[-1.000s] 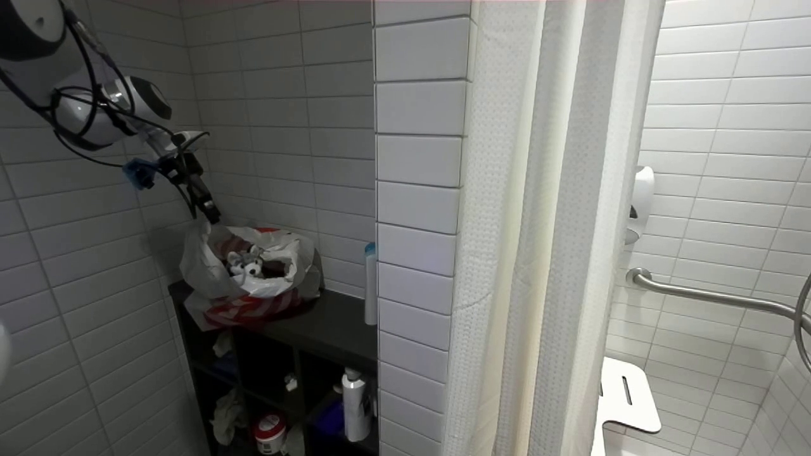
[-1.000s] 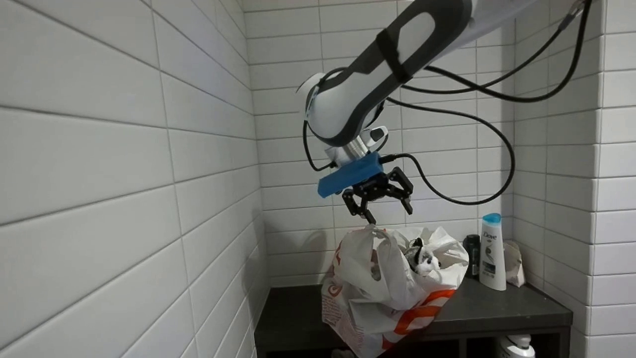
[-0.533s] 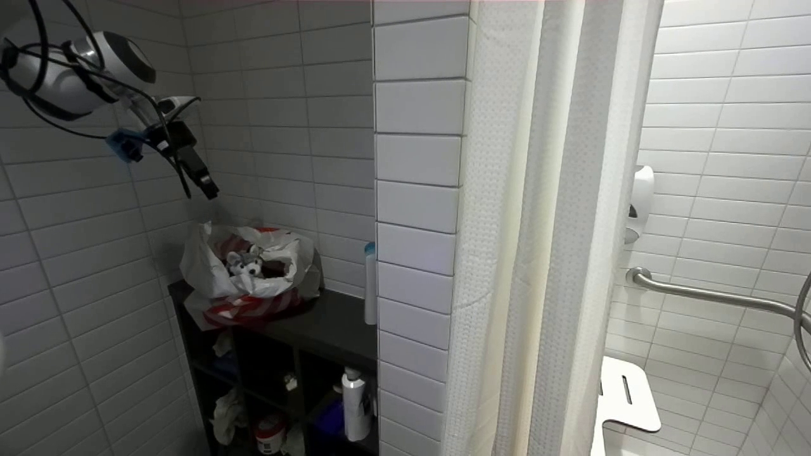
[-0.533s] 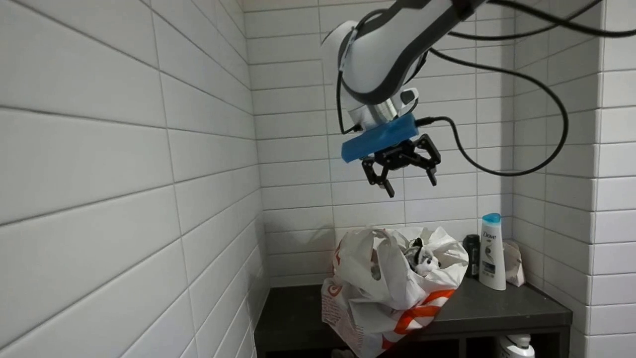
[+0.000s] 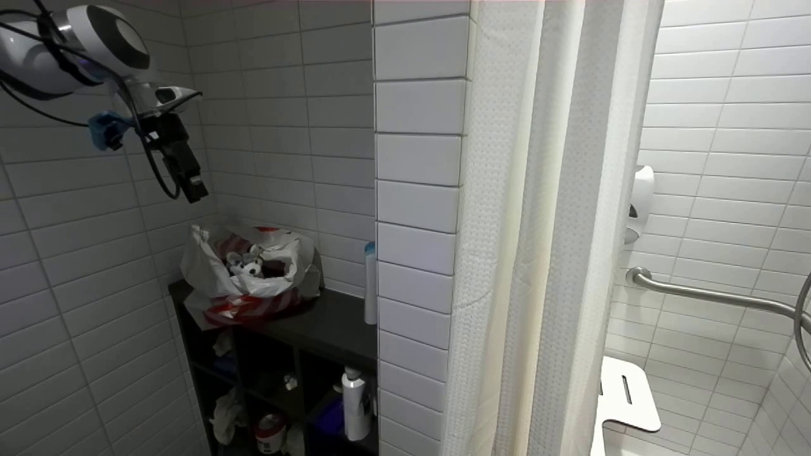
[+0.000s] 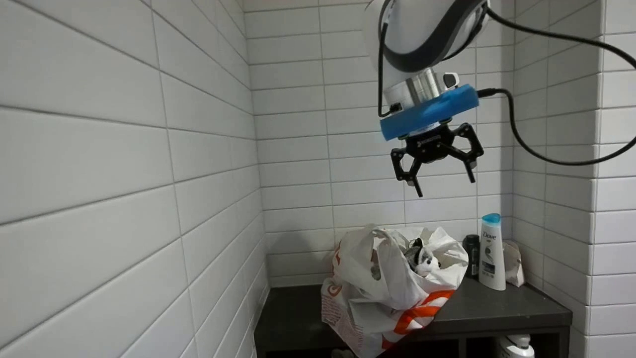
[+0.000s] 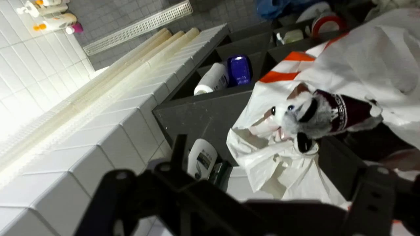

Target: Put the dog plush toy in the plastic bag.

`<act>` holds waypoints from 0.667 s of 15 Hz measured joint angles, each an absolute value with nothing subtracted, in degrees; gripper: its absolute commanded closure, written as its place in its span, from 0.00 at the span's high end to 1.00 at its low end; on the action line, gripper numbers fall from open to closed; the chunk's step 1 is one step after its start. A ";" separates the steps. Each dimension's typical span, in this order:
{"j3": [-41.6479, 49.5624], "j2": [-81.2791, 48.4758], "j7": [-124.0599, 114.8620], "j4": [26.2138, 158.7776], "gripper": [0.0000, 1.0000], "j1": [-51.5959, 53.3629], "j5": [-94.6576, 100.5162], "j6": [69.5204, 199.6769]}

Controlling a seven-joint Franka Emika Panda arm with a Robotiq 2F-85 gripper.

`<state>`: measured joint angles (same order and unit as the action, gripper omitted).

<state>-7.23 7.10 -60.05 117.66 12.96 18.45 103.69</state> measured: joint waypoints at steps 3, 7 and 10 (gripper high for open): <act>-5.90 7.70 -51.91 119.68 1.00 9.57 12.16 104.24; -4.26 7.85 -45.49 121.21 1.00 6.84 10.61 105.67; -4.60 8.01 -45.42 121.29 1.00 6.97 10.60 105.69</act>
